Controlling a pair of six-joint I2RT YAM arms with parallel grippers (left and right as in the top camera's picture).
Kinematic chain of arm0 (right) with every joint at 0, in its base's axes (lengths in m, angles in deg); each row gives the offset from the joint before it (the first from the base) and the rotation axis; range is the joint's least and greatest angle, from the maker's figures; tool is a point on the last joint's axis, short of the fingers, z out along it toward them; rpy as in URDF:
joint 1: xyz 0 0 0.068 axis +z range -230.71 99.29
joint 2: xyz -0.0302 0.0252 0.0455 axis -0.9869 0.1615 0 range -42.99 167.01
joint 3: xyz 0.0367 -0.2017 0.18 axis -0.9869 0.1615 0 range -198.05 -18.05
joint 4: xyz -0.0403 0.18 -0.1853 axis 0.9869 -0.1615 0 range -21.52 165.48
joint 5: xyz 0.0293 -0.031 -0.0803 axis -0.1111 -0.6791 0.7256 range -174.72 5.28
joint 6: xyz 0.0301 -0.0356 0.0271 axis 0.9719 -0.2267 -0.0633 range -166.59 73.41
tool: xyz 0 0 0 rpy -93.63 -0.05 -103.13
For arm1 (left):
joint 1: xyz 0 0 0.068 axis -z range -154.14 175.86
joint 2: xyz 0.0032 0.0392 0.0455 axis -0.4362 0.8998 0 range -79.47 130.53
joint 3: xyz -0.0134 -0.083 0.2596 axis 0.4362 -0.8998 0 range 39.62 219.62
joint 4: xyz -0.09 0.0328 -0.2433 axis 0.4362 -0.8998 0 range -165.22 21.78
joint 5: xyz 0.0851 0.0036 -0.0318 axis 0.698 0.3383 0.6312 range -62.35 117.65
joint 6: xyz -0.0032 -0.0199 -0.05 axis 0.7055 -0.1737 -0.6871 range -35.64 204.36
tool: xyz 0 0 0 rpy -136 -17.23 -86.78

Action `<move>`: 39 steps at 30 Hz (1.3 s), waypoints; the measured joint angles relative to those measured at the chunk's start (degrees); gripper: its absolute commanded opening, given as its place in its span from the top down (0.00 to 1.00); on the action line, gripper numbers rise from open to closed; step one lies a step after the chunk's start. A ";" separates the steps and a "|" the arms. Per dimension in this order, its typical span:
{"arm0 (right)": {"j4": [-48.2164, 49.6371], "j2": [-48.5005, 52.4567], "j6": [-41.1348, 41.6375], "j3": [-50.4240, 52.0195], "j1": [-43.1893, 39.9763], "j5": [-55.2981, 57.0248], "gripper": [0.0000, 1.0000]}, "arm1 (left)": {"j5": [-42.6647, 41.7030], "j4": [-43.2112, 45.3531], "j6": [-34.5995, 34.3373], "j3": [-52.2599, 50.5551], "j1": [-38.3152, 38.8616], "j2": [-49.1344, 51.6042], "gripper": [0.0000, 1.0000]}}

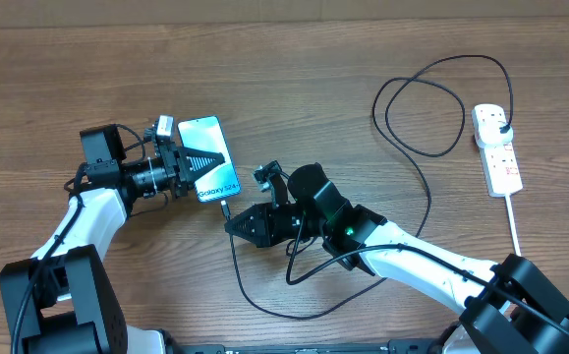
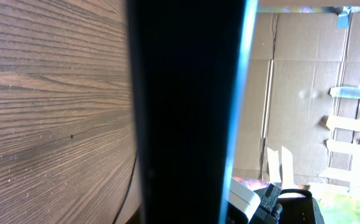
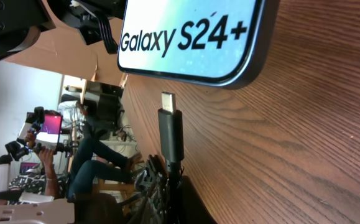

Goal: Plug charger to phone and switch on socket

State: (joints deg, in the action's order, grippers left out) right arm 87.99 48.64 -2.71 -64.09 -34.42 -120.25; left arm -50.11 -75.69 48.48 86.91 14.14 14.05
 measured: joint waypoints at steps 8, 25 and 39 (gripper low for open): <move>1.60 0.00 0.11 0.00 0.00 0.42 0.96 | -0.02 0.00 0.00 0.00 0.00 0.00 0.96; 1.86 0.00 0.94 0.00 0.28 1.46 0.96 | -0.92 0.20 0.02 0.00 0.00 0.00 0.96; 1.33 0.00 1.09 0.00 1.07 2.16 0.96 | -1.18 0.20 0.02 0.00 0.00 0.00 0.96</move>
State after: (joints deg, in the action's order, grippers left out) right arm 89.32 48.64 -1.62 -64.09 -33.35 -118.09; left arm -51.29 -75.49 48.50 86.91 14.14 14.05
